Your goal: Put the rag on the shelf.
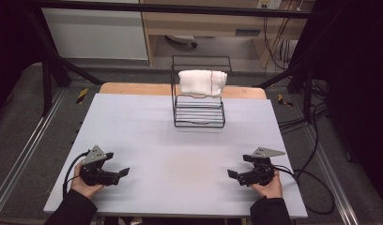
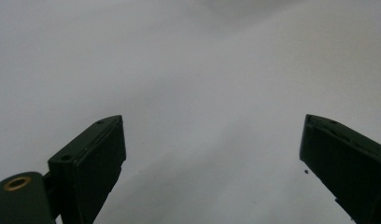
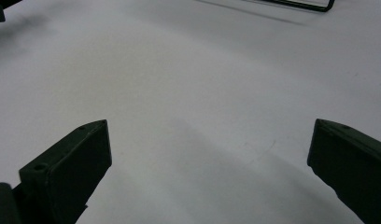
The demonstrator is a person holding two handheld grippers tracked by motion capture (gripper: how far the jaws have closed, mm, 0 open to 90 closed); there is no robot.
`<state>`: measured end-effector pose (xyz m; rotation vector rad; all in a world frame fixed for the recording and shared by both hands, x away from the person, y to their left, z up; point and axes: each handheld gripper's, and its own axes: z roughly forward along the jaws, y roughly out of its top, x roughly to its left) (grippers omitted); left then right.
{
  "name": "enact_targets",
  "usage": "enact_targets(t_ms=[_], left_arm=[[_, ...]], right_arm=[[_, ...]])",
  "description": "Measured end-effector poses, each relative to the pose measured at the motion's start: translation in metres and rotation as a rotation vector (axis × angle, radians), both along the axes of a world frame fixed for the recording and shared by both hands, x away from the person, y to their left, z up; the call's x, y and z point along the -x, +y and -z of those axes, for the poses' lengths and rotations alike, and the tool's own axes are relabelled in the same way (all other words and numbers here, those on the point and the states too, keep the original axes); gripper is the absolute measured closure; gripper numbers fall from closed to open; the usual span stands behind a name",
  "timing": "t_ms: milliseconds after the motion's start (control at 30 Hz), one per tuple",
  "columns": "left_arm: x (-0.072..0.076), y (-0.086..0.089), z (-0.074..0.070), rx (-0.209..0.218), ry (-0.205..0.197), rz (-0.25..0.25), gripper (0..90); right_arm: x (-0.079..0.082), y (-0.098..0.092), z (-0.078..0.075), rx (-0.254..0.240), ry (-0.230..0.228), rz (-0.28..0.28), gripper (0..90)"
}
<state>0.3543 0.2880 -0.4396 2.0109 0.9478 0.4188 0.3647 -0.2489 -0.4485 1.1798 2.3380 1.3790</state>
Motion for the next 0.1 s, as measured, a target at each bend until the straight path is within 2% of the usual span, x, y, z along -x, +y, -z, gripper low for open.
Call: enact_targets(t_ms=[100], left_arm=[[0.0005, 0.0001, 0.0003, -0.006, 0.002, 0.001, 7.0]], right_arm=[[0.0001, 0.0003, 0.0001, -0.004, 0.001, -0.003, 0.3]])
